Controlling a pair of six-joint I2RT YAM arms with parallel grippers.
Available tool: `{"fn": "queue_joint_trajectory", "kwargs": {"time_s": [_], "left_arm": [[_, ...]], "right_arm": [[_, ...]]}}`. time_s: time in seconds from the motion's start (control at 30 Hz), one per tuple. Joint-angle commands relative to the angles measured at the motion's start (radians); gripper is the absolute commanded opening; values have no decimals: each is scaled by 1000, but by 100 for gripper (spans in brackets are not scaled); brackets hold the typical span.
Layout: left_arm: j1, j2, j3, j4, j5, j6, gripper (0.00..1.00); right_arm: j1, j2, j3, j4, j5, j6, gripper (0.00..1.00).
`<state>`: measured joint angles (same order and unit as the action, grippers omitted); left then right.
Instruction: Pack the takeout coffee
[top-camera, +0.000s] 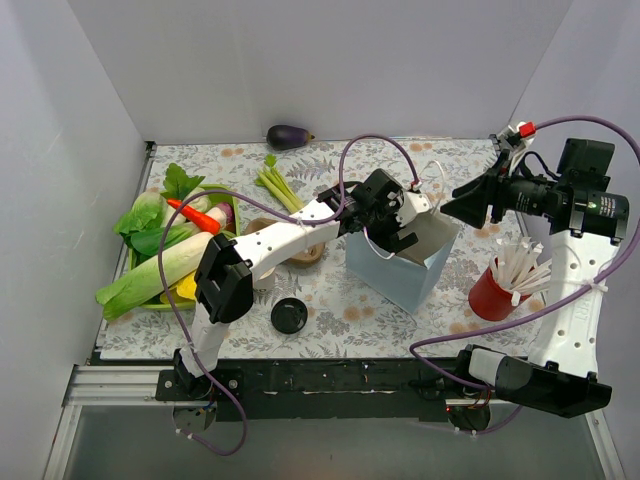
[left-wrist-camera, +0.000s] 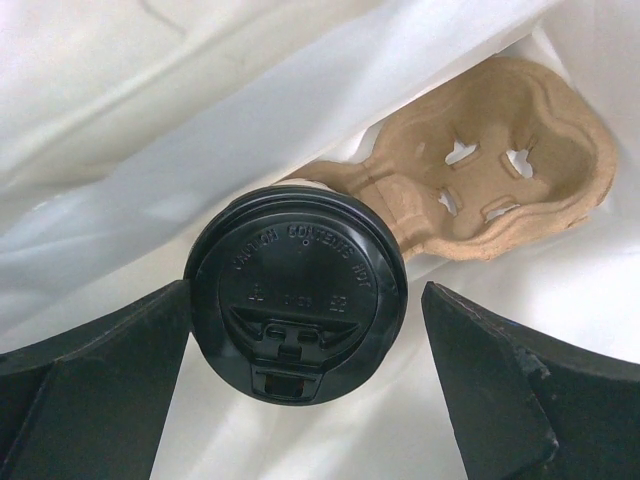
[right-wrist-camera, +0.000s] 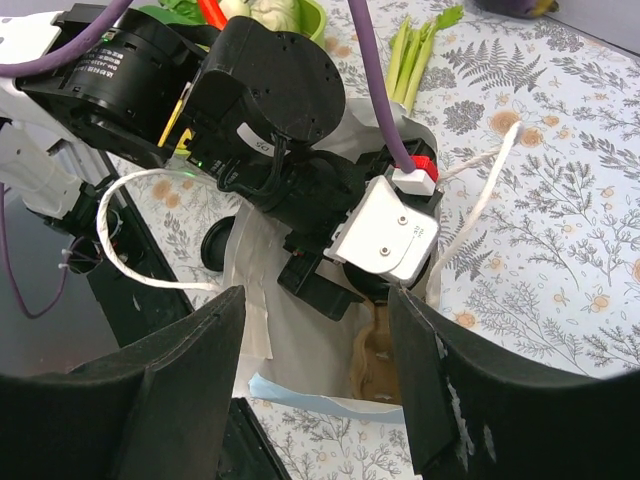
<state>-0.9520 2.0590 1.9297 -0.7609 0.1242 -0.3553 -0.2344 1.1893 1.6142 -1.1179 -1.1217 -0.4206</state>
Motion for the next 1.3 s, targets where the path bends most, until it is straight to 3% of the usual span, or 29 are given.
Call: {"fn": "queue_joint_trajectory", "kwargs": {"time_s": [0.0,0.73,0.93,1.27], "left_arm": [[-4,-3,35,-67,34,-36,98],[-2,-97,34,15,38,-106,98],[-4,-122,38,17,26,-99,98],[-2,-161,29,67,43,-99,98]], "right_arm": [[-3,-20,-19,43,-13,16,67],[-5,-43,-138,21,60,-56,67],[-3,-45,-197,53,157,-57,65],[-3,-50,-287,116,172,-46,63]]}}
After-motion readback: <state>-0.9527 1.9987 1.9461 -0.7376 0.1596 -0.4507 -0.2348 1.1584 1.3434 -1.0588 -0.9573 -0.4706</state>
